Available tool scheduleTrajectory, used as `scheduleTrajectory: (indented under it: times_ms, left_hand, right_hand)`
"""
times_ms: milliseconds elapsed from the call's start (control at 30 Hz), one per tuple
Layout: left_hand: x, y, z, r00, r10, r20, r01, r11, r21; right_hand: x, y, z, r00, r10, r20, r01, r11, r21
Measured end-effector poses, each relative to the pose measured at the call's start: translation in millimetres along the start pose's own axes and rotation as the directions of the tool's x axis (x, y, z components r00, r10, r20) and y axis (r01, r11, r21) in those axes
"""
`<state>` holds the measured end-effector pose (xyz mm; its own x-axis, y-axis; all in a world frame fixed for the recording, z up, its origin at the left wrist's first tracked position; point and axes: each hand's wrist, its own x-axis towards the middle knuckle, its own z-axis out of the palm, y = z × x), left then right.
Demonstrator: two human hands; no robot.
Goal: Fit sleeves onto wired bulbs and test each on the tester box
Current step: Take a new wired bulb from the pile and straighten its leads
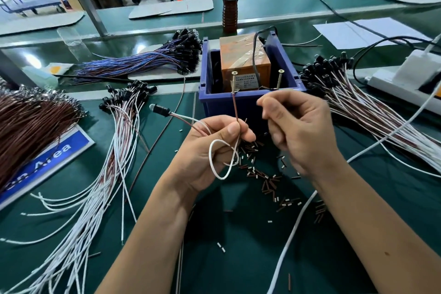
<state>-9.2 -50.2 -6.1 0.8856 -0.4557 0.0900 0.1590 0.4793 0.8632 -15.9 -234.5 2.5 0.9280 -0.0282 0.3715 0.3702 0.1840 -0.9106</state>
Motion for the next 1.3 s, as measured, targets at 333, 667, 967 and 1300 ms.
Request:
scheduleTrajectory:
  times_ms: [333, 667, 967, 1300]
  left_hand:
    - [3, -6, 4, 0.975, 0.193, -0.106, -0.174, 0.97, 0.171]
    - [5, -7, 6, 0.943, 0.297, -0.15, -0.267, 0.944, 0.195]
    - [8, -11, 5, 0.936, 0.299, -0.187, -0.251, 0.937, 0.243]
    - [9, -17, 11, 0.818, 0.414, -0.398, -0.253, 0.882, 0.398]
  right_hand:
    - [-8, 5, 5, 0.932, 0.228, 0.282, -0.218, 0.974, -0.066]
    - [-3, 3, -1, 0.951, -0.25, -0.184, 0.193, 0.94, -0.281]
    - [3, 8, -6, 0.853, -0.386, -0.353, 0.183, 0.852, -0.49]
    - [0, 3, -2, 0.773, -0.557, -0.305, 0.181, 0.654, -0.734]
